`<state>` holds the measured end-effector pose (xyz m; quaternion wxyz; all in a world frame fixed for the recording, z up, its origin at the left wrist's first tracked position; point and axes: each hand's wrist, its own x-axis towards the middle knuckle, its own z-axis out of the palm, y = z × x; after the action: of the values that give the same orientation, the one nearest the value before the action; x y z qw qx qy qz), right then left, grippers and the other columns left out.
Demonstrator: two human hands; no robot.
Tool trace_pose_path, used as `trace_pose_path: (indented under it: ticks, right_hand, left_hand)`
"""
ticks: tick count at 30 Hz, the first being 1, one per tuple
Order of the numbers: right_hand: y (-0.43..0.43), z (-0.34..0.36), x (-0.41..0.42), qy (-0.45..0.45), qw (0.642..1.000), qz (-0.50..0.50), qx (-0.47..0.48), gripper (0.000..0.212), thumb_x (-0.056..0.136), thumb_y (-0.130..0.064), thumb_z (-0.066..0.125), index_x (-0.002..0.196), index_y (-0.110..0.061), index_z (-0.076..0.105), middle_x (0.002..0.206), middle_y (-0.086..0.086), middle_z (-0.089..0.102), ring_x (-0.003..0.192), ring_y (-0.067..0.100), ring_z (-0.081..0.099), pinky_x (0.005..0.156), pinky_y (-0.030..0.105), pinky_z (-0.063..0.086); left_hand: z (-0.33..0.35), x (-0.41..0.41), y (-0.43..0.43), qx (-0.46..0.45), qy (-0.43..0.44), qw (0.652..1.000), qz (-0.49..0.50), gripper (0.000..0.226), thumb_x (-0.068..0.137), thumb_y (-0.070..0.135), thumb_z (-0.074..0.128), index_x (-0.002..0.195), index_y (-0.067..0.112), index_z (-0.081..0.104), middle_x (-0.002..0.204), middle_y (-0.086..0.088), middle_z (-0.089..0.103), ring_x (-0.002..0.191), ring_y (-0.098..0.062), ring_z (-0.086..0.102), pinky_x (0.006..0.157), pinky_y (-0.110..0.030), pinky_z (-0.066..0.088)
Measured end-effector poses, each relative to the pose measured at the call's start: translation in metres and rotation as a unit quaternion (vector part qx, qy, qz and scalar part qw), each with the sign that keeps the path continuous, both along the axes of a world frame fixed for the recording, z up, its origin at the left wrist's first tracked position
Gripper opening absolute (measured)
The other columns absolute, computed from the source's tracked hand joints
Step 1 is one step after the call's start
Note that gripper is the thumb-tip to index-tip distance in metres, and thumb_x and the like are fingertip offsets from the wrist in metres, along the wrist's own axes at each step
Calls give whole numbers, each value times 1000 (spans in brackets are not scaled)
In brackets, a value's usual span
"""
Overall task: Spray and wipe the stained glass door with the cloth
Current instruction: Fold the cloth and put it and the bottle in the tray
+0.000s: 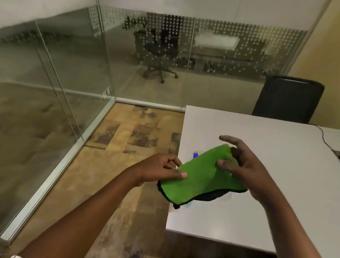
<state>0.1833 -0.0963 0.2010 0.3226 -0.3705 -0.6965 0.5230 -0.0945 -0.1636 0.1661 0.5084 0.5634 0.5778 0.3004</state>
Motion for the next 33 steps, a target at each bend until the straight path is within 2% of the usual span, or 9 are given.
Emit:
trace_pose_path:
  ticks: [5, 10, 12, 14, 17, 18, 22, 27, 33]
  right_hand:
    - [43, 39, 8, -137, 976, 104, 132, 64, 89, -21, 79, 139, -48, 49, 111, -1, 69, 98, 13, 71, 81, 25, 60]
    - [88, 22, 24, -119, 971, -35, 203, 68, 84, -37, 82, 141, -46, 45, 129, -10, 63, 115, 10, 63, 94, 29, 54]
    - [103, -6, 34, -83, 977, -127, 153, 81, 82, -48, 81, 149, -41, 37, 146, -2, 53, 126, 15, 54, 101, 37, 49]
    - [112, -36, 43, -20, 988, -150, 3, 92, 77, -57, 82, 152, -40, 32, 149, 0, 51, 126, 18, 58, 103, 41, 52]
    - [123, -78, 54, 96, 973, -69, -197, 78, 79, -51, 82, 145, -30, 46, 126, -1, 73, 100, 14, 75, 73, 29, 62]
    - [128, -90, 56, 121, 966, -53, -224, 67, 83, -44, 81, 142, -27, 51, 123, 0, 75, 101, 18, 76, 72, 29, 62]
    - [153, -120, 61, 148, 954, -97, -242, 47, 88, -26, 78, 132, -20, 61, 122, 4, 75, 109, 26, 74, 79, 36, 63]
    - [184, -157, 70, 43, 954, -173, -241, 33, 90, -20, 77, 121, -18, 65, 115, 10, 76, 100, 27, 75, 82, 43, 62]
    - [210, -189, 63, -59, 938, -215, -265, 39, 90, -20, 76, 125, -8, 62, 119, 18, 71, 110, 38, 68, 100, 56, 55]
  left_hand:
    - [35, 56, 43, 43, 31, 997, -60, 54, 77, 53, 82, 124, 30, 68, 118, 2, 76, 110, -20, 73, 101, -47, 57]
    - [28, 101, 97, 91, 18, 995, 38, 34, 92, 22, 75, 126, 18, 68, 115, -6, 77, 105, -22, 75, 96, -48, 60]
    - [21, 113, 117, 82, -37, 993, 80, 27, 94, 16, 73, 121, 19, 70, 108, -2, 79, 100, -17, 76, 88, -38, 63]
    - [15, 123, 135, 57, -89, 989, 106, 19, 95, 15, 72, 110, 26, 72, 95, 9, 80, 87, -8, 77, 72, -26, 62]
    - [5, 137, 159, 8, -122, 984, 128, 15, 96, 21, 71, 110, 26, 70, 95, 8, 79, 85, -11, 76, 71, -29, 62]
    - [2, 141, 166, -5, -114, 985, 128, 19, 96, 24, 71, 115, 24, 69, 99, 6, 78, 87, -12, 75, 71, -29, 62]
    - [-2, 145, 189, -28, -5, 990, 140, 40, 98, 40, 66, 129, 15, 60, 106, -2, 73, 88, -15, 69, 69, -28, 56]
    - [-3, 97, 195, 14, 17, 963, 269, 37, 102, 43, 58, 127, 16, 62, 102, -4, 71, 81, -15, 64, 65, -27, 48]
    - [-58, 52, 159, -45, 25, 920, 389, 29, 107, 20, 38, 123, 11, 60, 98, -14, 65, 77, -21, 57, 61, -30, 42]
